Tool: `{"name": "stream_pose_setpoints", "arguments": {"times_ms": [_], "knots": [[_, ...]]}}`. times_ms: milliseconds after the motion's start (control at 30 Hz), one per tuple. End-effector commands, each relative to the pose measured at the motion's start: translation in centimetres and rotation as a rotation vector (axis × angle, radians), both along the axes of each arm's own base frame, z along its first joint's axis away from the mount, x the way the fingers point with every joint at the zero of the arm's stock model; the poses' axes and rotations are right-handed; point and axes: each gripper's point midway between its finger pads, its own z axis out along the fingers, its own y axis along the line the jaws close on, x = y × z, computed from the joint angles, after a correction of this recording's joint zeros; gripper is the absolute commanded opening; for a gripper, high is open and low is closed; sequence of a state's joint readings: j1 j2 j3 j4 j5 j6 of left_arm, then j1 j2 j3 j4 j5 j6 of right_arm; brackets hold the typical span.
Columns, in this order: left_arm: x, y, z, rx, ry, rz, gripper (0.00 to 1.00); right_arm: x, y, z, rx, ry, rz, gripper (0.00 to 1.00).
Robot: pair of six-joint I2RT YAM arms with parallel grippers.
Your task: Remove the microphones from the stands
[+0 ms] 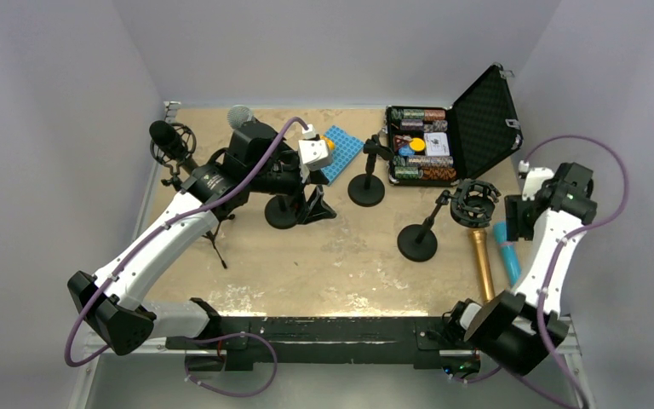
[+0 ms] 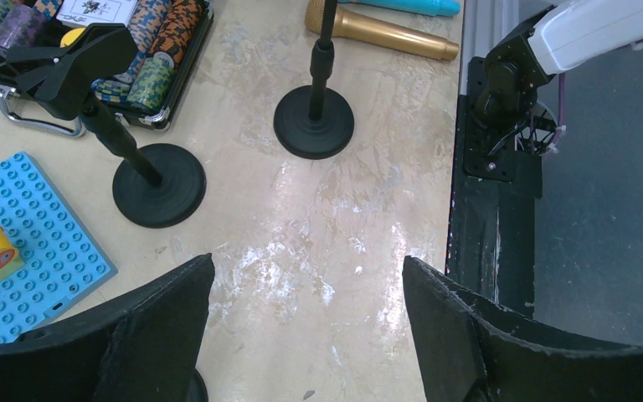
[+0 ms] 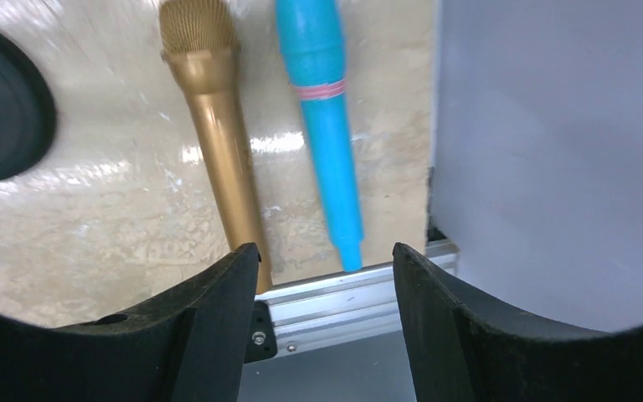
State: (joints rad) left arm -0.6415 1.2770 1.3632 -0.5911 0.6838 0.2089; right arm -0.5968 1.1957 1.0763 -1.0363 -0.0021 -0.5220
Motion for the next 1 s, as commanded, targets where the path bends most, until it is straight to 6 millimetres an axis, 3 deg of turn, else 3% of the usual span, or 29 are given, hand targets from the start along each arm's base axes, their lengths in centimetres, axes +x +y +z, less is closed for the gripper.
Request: {"name": "stream_pose_setpoints", "arguments": {"times_ms": [0, 167, 300, 400, 500, 633, 767, 967], "knots": [[0.1, -0.2, 1.2, -0.042, -0.020, 0.001, 0.87, -0.5, 1.8, 8.2, -0.030, -0.198, -0.040, 0.64], [0.4, -1.0, 1.1, -0.057, 0.015, -0.014, 0.87, 2.1, 3.7, 17.1, 0.015, -0.482, -0.062, 0.63], [0.6, -1.3, 1.2, -0.060, 0.019, -0.022, 0.87, 4.0, 9.6, 22.9, 0.241, -0.648, 0.169, 0.62], [0.6, -1.3, 1.2, -0.059, 0.008, -0.024, 0.86, 4.5, 13.2, 25.4, 0.341, -0.678, 0.322, 0.61], [0.6, -1.2, 1.0, -0.058, 0.009, -0.021, 0.86, 4.0, 17.4, 24.7, 0.397, -0.591, 0.556, 0.63], [0.5, -1.0, 0.8, -0.059, 0.003, -0.017, 0.87, 2.6, 20.8, 21.1, 0.419, -0.450, 0.774, 0.66], [0.3, -0.8, 0.9, -0.057, -0.007, -0.017, 0.86, 3.4, 22.1, 18.8, 0.356, -0.334, 0.863, 0.67], [0.1, -0.5, 0.9, -0.057, -0.017, -0.010, 0.87, 5.5, 22.3, 16.3, 0.222, -0.190, 0.901, 0.65]]}}
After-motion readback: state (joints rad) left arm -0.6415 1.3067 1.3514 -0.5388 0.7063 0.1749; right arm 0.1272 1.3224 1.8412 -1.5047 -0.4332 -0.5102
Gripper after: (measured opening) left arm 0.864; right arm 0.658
